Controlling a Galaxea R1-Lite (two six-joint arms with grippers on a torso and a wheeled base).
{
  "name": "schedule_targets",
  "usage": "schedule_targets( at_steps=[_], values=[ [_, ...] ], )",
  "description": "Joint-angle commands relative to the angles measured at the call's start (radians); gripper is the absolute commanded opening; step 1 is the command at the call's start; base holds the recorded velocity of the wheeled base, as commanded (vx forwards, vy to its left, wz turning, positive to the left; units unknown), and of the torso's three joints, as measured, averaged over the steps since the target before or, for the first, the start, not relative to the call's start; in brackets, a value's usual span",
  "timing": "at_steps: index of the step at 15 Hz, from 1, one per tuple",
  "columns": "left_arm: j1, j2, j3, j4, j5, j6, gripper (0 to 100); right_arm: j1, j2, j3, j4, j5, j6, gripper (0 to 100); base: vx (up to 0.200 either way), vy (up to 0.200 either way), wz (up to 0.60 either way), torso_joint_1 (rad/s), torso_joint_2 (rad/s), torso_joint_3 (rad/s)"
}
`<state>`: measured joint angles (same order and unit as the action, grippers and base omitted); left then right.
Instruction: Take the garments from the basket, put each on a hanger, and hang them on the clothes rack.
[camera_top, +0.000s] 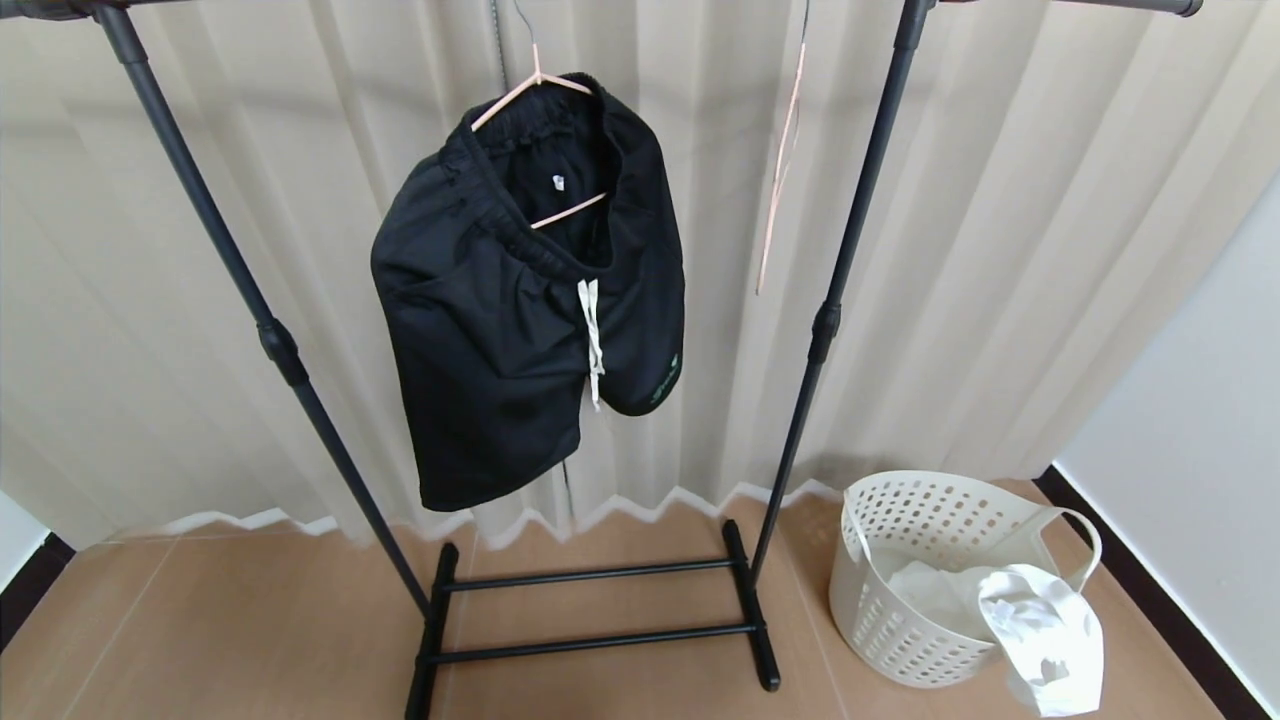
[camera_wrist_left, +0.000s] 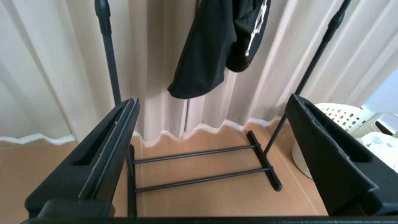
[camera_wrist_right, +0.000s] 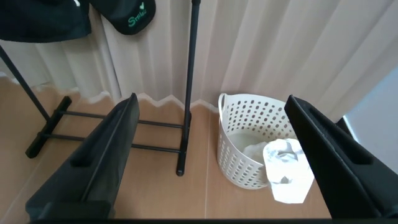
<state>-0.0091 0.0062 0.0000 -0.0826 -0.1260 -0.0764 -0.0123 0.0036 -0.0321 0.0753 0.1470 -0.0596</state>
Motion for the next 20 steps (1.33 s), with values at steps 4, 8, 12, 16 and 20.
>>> schedule_targets(
  at_steps=[4, 8, 12, 16, 20],
  values=[
    [0.0, 0.003, 0.0, 0.0, 0.0, 0.001, 100, 0.0, 0.001, 0.0, 0.0, 0.0, 0.0, 100, 0.0, 0.0, 0.0, -0.128, 0.49, 0.356],
    [0.0, 0.003, 0.0, 0.0, 0.0, 0.001, 100, 0.0, 0.001, 0.0, 0.0, 0.0, 0.001, 100, 0.0, 0.0, 0.0, -0.083, 0.47, 0.372],
    [0.0, 0.003, 0.0, 0.0, 0.0, 0.001, 100, 0.0, -0.001, 0.0, 0.0, 0.0, 0.006, 100, 0.0, 0.0, 0.0, -0.033, 0.35, 0.315],
    [0.0, 0.003, 0.0, 0.0, 0.0, 0.001, 100, 0.0, -0.001, 0.0, 0.0, -0.001, 0.007, 100, 0.0, 0.0, 0.0, -0.005, 0.04, 0.04],
    [0.0, 0.003, 0.0, 0.0, 0.0, 0.001, 100, 0.0, 0.001, 0.0, 0.0, -0.001, 0.006, 100, 0.0, 0.0, -0.6, -0.002, 0.0, 0.007]
  ],
)
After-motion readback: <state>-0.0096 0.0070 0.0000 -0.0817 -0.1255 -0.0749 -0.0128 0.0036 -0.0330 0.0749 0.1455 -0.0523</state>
